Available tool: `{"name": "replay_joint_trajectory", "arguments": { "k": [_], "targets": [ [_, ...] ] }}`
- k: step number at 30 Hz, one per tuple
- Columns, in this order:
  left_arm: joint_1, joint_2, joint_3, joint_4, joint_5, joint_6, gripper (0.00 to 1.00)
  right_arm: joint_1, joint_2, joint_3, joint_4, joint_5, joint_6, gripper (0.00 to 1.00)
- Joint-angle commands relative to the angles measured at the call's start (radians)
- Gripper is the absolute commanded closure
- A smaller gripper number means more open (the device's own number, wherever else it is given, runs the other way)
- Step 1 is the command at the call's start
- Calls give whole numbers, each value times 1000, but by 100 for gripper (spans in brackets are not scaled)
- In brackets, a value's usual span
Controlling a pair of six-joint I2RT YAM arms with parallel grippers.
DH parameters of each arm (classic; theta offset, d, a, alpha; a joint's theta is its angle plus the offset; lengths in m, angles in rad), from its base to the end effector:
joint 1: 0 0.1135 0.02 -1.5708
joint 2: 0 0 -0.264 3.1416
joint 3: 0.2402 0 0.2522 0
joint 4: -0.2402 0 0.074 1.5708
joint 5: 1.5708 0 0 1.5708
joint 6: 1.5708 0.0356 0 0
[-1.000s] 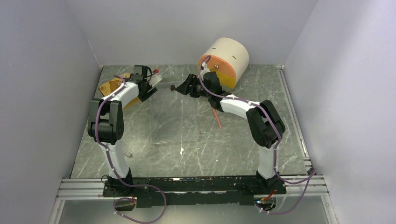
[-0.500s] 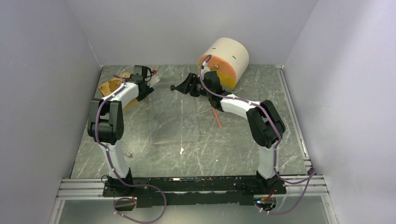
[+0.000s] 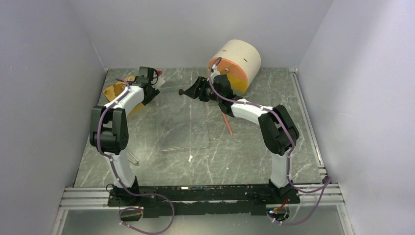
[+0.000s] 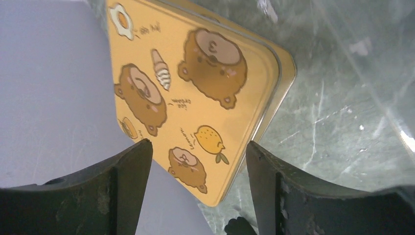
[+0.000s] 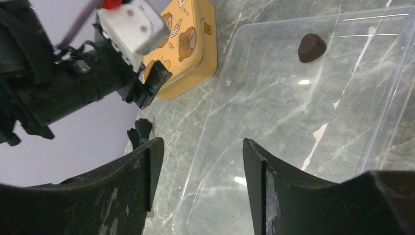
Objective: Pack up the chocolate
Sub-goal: Close the box lid on the packing box.
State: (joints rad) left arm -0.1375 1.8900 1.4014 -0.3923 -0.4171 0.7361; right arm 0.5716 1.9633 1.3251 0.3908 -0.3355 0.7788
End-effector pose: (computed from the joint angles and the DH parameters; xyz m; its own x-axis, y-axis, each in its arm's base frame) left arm 0.4132 -0.0426 0.2200 -0.6535 0.7101 -0.2619 0.4166 0.6264 0.6589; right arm 0.3787 0.2575 0.2333 -0.6940 0.3422 -0.6335 -0.4100 0.5354 0.7384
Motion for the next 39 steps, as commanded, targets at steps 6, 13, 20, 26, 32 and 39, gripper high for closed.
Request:
{"name": "replay_joint_trajectory", "arguments": {
  "k": [6,13,20,26,32,39],
  "targets": [
    [-22,63,357,-110,-30,-467,29,-11,-54,23,55,-2,1,36],
    [-23,239,510,-169,-68,-679,21,-19,-61,24,50,5,-2,36],
    [-30,347,524,-144,-178,-667,12,-25,-63,24,48,5,-10,36],
    [-27,370,495,-91,-273,-624,10,-36,-53,22,55,-6,-3,36],
    [-24,392,496,-74,-335,-580,10,-41,-42,28,63,-16,7,36],
    [-11,370,461,-67,-365,-540,11,-41,-28,38,64,-27,13,36]
  ]
}}
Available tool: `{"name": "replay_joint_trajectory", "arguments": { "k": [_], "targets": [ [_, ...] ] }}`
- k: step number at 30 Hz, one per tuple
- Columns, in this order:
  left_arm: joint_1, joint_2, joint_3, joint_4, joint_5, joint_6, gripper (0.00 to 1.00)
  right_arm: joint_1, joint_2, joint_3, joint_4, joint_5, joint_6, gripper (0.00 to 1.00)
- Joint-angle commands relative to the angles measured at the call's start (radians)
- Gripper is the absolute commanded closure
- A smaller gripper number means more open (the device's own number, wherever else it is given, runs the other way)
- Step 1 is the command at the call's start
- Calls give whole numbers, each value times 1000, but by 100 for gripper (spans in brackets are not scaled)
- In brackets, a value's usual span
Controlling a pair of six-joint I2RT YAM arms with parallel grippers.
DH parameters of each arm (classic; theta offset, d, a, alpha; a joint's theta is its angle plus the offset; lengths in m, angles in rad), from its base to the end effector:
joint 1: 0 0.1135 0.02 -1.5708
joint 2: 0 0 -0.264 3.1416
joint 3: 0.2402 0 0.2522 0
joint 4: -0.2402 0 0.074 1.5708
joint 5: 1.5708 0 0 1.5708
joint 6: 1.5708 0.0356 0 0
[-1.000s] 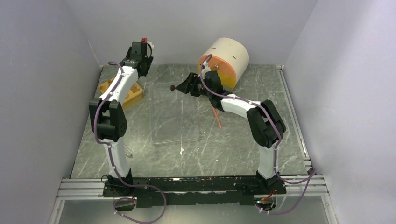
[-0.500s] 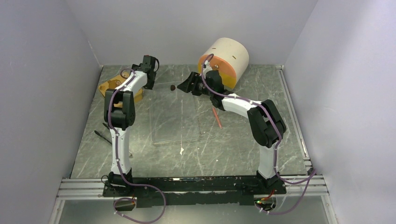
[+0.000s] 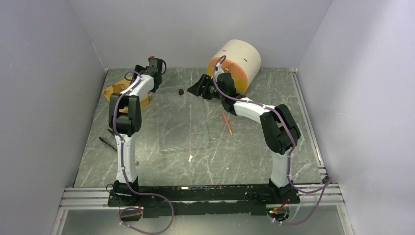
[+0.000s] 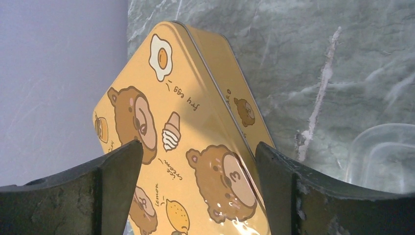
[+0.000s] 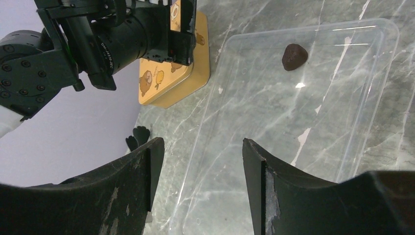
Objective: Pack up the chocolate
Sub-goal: Close the box lid on the packing box.
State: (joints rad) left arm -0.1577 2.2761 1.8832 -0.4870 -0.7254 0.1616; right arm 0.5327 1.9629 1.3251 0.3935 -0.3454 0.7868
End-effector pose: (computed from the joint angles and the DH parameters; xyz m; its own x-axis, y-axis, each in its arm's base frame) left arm 0.5020 -0.0559 0.1986 -0.7995 0.2490 -0.5467 -0.1736 0.7754 0.6072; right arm 0.3882 0.2428 0.2338 -0.6859 0.3691 -0.6272 -0.3897 0.5415 0.7449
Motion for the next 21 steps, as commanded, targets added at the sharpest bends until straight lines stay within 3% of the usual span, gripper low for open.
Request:
{"name": "replay_joint_trajectory", "arguments": {
  "k": [1,13,21],
  "targets": [
    [10,-29,-30,33,-62,45,12,-2,-24,39,59,-18,4,36],
    [20,-60,-90,77,-64,81,11,-3,-32,29,72,-28,14,37],
    [47,-105,-7,-17,74,-5,10,-3,-30,29,77,-39,16,36]
  ]
}}
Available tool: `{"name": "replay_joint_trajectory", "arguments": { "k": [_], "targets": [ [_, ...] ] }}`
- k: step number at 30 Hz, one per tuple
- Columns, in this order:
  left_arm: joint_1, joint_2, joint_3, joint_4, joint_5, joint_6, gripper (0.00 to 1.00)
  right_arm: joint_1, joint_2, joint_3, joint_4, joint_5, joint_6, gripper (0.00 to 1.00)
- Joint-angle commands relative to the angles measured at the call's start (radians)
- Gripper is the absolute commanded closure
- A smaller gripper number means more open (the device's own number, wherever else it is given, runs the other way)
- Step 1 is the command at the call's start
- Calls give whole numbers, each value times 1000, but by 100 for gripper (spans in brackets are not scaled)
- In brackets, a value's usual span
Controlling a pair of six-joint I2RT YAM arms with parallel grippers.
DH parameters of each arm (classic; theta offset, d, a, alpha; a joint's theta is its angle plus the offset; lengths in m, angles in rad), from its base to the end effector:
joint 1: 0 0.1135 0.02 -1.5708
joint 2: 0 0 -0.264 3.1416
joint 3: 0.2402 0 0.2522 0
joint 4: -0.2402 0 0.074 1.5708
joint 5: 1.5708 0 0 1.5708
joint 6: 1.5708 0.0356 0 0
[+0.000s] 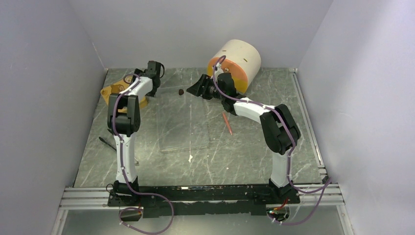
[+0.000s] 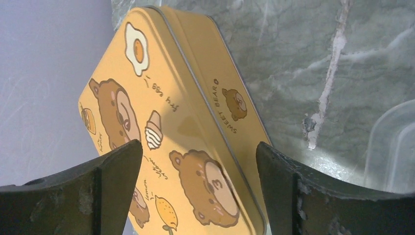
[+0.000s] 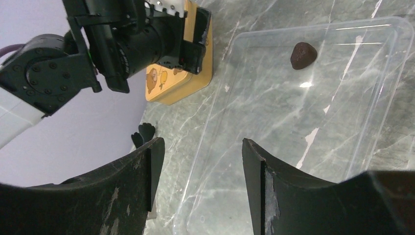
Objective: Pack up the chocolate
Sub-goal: Close the box lid on the packing box.
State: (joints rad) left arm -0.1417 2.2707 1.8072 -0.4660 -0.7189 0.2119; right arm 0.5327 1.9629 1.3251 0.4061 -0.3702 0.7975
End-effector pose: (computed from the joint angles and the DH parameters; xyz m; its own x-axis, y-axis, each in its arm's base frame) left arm 0.4946 -0.0469 0.1788 -0.8352 0.2790 -0.4739 -0.1105 0.7589 0.6417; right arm 0.3878 0.2436 0.2352 -0.6941 0.3653 -0.6204 -0.4010 0.5195 0.7545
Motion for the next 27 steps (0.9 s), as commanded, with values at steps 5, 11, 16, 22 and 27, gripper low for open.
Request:
{"name": "replay_joint_trajectory", "arguments": {
  "k": [5,11,16,22,27],
  "targets": [
    [97,-178,20,-2,192,-86,11,-5,-21,35,70,-21,10,36],
    [207,-281,-95,81,348,-160,14,-10,-7,39,86,-51,31,36],
    [249,-290,-123,109,436,-150,15,-21,-9,28,97,-66,38,36],
    [265,-293,-121,51,406,-184,15,-35,1,28,111,-87,58,36],
    [310,-362,-223,37,460,-248,7,-35,5,29,111,-89,59,36]
  ]
}}
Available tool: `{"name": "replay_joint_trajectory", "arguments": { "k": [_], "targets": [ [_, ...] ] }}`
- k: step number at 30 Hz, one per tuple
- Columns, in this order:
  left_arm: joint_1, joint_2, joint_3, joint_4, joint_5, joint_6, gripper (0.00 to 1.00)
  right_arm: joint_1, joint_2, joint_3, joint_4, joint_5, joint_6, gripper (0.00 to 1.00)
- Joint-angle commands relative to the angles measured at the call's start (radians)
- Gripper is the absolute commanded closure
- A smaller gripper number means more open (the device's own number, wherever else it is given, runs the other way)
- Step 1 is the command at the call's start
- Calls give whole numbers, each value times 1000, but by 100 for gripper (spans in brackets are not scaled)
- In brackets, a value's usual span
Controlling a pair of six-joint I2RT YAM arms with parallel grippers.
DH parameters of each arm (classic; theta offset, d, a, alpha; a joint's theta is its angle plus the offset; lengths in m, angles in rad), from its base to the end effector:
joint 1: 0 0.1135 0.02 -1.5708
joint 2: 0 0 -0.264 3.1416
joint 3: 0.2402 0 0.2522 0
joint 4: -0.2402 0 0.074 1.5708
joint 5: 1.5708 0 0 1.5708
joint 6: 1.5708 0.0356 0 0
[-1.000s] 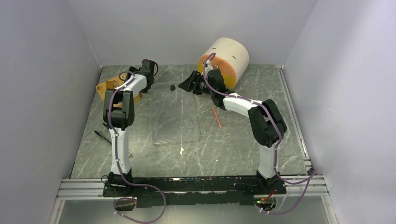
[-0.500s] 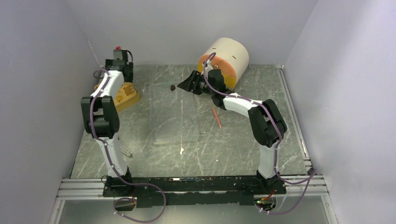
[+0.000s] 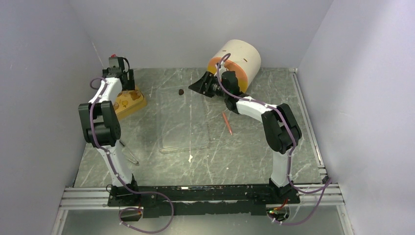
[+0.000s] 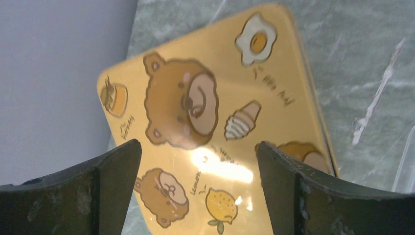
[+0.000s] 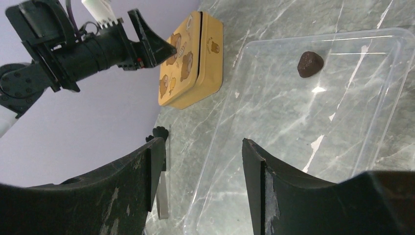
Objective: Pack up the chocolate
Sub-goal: Close the box lid on the packing box.
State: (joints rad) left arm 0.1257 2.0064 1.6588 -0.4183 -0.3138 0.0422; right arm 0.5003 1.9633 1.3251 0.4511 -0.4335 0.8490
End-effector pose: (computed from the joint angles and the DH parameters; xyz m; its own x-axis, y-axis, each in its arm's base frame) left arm 0.4549 0.0686 0.2510 -0.7014 -0.0482 -0.7111 -0.3106 0.9186 0.2442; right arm 0.3946 0.2328 0.2399 -0.7064 0.3902 -0.5906 -0.4044 0.4623 0.7891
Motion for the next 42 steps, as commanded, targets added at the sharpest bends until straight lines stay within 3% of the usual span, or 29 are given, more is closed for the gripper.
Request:
{"name": "replay_joint_trajectory", "arguments": {
  "k": [1,8,12,22,31,42],
  "targets": [
    [55,-111,-102,-1,70,-85,7,-3,5,29,67,-27,10,36],
    [155,-228,-225,80,150,-144,4,-3,4,26,76,-35,21,36],
    [194,-245,-269,109,215,-184,11,-3,5,28,84,-40,32,36],
    [220,-210,-267,43,211,-271,24,-2,-4,23,84,-46,38,36],
    [226,-210,-305,49,198,-284,12,-3,0,22,92,-52,45,36],
    [247,-184,-341,94,304,-361,28,-6,7,21,102,-55,54,36]
  ]
}}
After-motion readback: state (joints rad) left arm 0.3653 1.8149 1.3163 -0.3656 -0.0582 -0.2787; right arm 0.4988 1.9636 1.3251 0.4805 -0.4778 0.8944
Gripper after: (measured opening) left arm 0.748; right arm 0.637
